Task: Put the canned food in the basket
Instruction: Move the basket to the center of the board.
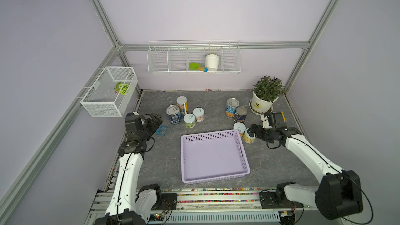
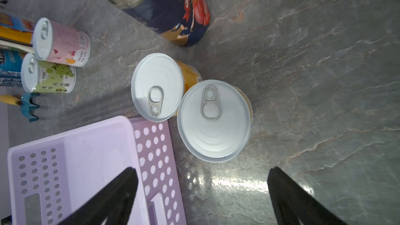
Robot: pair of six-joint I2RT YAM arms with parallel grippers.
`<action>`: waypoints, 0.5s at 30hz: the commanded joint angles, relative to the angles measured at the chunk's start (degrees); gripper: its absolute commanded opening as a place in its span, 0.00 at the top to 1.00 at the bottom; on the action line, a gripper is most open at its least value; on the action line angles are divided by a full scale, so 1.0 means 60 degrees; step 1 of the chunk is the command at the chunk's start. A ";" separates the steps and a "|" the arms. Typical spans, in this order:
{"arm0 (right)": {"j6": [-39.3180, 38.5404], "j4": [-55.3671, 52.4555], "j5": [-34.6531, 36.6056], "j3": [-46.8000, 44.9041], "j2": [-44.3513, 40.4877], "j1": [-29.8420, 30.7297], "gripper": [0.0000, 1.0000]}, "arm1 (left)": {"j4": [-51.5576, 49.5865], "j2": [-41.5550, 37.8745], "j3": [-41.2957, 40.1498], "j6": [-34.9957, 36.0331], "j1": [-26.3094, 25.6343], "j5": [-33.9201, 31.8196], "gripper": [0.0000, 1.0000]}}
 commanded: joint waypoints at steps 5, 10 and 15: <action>-0.0566 -0.0238 0.0286 0.0302 -0.0122 0.1710 0.12 | -0.0266 0.0269 0.0390 0.0041 0.0050 0.0370 0.01; -0.0470 -0.0112 -0.0069 0.0139 0.0195 0.2094 0.23 | -0.0372 0.0199 0.0468 0.0076 0.0048 0.0270 0.03; -0.0720 -0.0378 0.0273 0.0680 0.1481 0.2646 0.34 | -0.0358 0.0052 0.0425 0.0083 0.0055 0.0182 0.03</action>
